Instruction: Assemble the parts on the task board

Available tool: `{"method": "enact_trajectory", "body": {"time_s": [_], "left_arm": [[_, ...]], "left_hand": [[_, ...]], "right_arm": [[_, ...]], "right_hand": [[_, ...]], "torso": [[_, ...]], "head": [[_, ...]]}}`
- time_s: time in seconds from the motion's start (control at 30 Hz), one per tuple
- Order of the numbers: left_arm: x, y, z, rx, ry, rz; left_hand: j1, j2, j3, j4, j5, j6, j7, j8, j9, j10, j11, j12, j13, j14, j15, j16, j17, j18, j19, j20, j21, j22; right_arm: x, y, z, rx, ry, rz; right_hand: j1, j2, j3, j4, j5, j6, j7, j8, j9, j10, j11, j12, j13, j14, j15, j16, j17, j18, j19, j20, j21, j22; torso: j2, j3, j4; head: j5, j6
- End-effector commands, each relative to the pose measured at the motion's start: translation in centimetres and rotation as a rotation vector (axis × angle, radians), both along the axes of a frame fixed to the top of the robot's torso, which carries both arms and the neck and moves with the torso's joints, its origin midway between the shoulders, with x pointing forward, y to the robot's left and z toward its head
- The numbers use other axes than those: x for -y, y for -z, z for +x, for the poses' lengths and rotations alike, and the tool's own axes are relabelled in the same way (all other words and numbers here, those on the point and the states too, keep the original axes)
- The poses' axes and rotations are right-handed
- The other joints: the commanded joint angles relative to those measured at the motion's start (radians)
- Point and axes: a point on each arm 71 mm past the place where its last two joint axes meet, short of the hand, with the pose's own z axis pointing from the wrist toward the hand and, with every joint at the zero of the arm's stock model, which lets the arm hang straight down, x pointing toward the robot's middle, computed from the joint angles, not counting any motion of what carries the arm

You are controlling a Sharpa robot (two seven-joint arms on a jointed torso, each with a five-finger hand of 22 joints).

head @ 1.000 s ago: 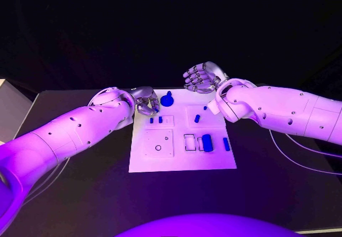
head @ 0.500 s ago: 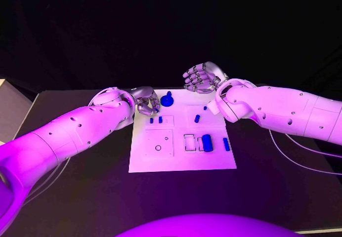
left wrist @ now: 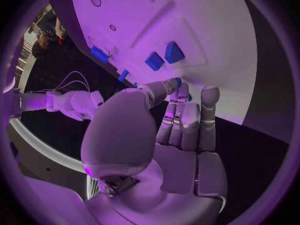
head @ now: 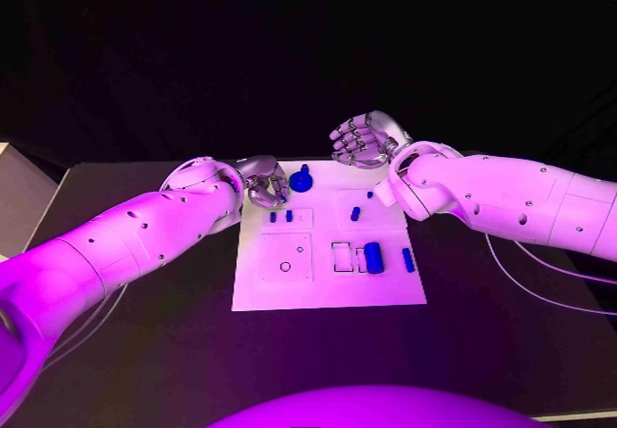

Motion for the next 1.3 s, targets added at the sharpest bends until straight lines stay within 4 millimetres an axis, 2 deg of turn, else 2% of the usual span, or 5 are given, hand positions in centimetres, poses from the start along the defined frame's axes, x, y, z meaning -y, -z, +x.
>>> {"method": "enact_trajectory", "body": {"time_s": [0.03, 1.0, 1.17, 1.23, 1.3], "left_arm": [[0.26, 0.21, -0.13, -0.013, 0.005, 0.003], [0.08, 0.25, -0.02, -0.012, -0.005, 0.002], [-0.03, -0.03, 0.01, 0.013, -0.009, -0.029], [-0.06, -0.16, 0.02, 0.024, -0.009, -0.044], [-0.07, -0.28, 0.01, 0.034, -0.009, -0.057]], "left_hand": [[-0.009, 0.001, -0.006, -0.002, -0.001, 0.009, 0.000, 0.001, 0.001, 0.005, 0.004, -0.003, 0.001, -0.008, 0.000, -0.004, -0.002, -0.010, -0.006, 0.001, -0.006, -0.002], [-0.006, 0.004, -0.017, -0.003, -0.002, 0.028, -0.004, 0.007, 0.006, -0.004, 0.004, -0.007, 0.014, -0.022, 0.000, -0.008, -0.022, -0.005, -0.026, 0.001, -0.022, -0.028], [-0.015, -0.005, -0.028, 0.001, -0.002, -0.009, 0.000, -0.018, -0.003, -0.040, 0.011, -0.013, 0.021, -0.057, 0.007, -0.019, -0.072, 0.001, -0.056, 0.007, -0.045, -0.062], [-0.018, -0.013, -0.033, 0.003, -0.002, -0.037, 0.003, -0.036, -0.009, -0.076, 0.021, -0.019, 0.023, -0.104, 0.015, -0.043, -0.146, 0.008, -0.090, 0.013, -0.072, -0.101], [-0.017, -0.017, -0.035, 0.004, -0.002, -0.048, 0.006, -0.042, -0.011, -0.096, 0.027, -0.021, 0.023, -0.118, 0.020, -0.048, -0.168, 0.011, -0.104, 0.017, -0.083, -0.118]], "right_arm": [[-0.13, -0.04, -0.03, 0.004, -0.015, 0.000], [-0.12, -0.03, -0.03, 0.002, -0.015, 0.002], [-0.07, -0.03, -0.03, 0.002, -0.014, 0.002], [-0.05, -0.03, -0.03, 0.002, -0.014, 0.001], [-0.03, -0.03, -0.03, 0.002, -0.013, 0.001]], "right_hand": [[-0.011, 0.002, 0.006, 0.000, 0.004, 0.006, 0.050, -0.002, -0.001, 0.008, 0.002, -0.007, 0.000, 0.007, 0.001, -0.003, -0.001, 0.013, 0.000, 0.005, -0.002, -0.001], [-0.016, 0.003, 0.006, 0.001, 0.005, 0.006, 0.051, -0.003, -0.002, 0.009, 0.002, -0.009, 0.000, 0.007, 0.002, -0.005, -0.003, 0.013, -0.001, 0.006, -0.002, -0.001], [-0.016, 0.003, 0.006, 0.001, 0.005, 0.006, 0.051, -0.003, -0.002, 0.009, 0.002, -0.009, 0.000, 0.007, 0.002, -0.005, -0.003, 0.013, -0.001, 0.006, -0.002, -0.001], [-0.016, 0.003, 0.006, 0.001, 0.005, 0.006, 0.051, -0.003, -0.002, 0.009, 0.002, -0.009, 0.000, 0.007, 0.002, -0.005, -0.003, 0.013, -0.001, 0.006, -0.002, -0.001], [-0.016, 0.003, 0.006, 0.001, 0.005, 0.006, 0.051, -0.003, -0.002, 0.009, 0.002, -0.009, 0.000, 0.007, 0.002, -0.005, -0.003, 0.013, -0.001, 0.006, -0.002, -0.001]], "torso": [[0.000, 0.0005, -0.0004], [0.000, -0.0008, 0.0004], [0.000, -0.0008, 0.0000], [-0.001, -0.0007, -0.0001], [-0.001, -0.0005, 0.0000]], "head": [[-0.001, 0.001], [-0.002, 0.003], [-0.003, 0.003], [-0.002, 0.004], [-0.002, 0.005]]}}
